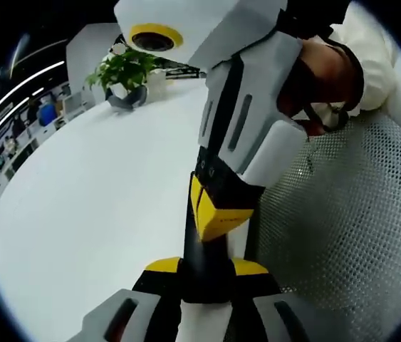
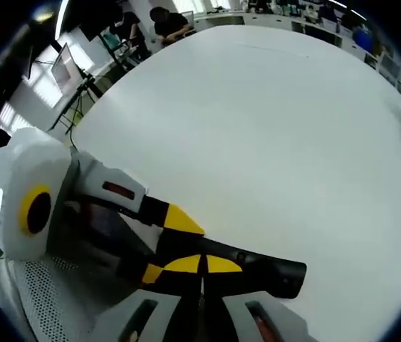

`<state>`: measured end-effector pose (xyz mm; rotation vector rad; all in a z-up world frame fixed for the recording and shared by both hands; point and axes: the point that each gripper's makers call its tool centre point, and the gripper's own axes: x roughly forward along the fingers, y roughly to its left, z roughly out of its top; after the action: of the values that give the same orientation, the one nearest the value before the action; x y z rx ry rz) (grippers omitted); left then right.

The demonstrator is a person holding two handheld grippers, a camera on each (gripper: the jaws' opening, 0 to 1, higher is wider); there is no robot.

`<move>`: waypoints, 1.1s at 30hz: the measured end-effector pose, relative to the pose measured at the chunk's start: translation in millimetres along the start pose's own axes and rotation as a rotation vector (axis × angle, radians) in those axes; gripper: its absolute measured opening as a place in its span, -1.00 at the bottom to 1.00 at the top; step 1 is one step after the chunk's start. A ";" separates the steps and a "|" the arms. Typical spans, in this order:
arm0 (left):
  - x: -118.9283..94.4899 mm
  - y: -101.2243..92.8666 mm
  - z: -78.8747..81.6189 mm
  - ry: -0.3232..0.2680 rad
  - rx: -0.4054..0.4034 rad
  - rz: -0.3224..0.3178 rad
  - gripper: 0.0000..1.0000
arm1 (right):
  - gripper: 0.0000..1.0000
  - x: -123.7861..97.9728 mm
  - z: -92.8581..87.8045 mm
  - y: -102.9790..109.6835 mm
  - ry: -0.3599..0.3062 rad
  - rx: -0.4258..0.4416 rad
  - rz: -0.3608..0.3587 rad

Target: Press the specified remote control buttons in sequence, fully releasing each button before pressing the next.

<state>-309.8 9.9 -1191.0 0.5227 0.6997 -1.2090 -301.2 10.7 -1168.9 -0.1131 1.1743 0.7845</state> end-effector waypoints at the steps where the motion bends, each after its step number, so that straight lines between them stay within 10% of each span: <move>1: 0.2 0.3 -0.3 -0.001 0.000 0.000 -0.53 | -1.00 -3.4 3.6 1.1 -0.025 -0.006 0.006; 12: 0.0 0.3 0.0 -0.002 0.000 -0.003 -0.53 | -0.99 -72.4 57.3 29.0 -0.418 -0.146 0.118; 17: 0.4 0.7 0.3 0.014 0.009 -0.011 -0.53 | -0.69 -105.8 78.2 33.3 -0.575 -0.151 0.108; 33: 3.9 19.3 1.6 0.060 0.050 -0.072 -0.55 | -0.24 -151.5 88.6 14.2 -0.744 -0.141 0.005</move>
<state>-290.3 11.7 -1192.8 0.5816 0.7464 -1.2848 -264.6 -11.9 -998.2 0.0657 0.4161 0.8133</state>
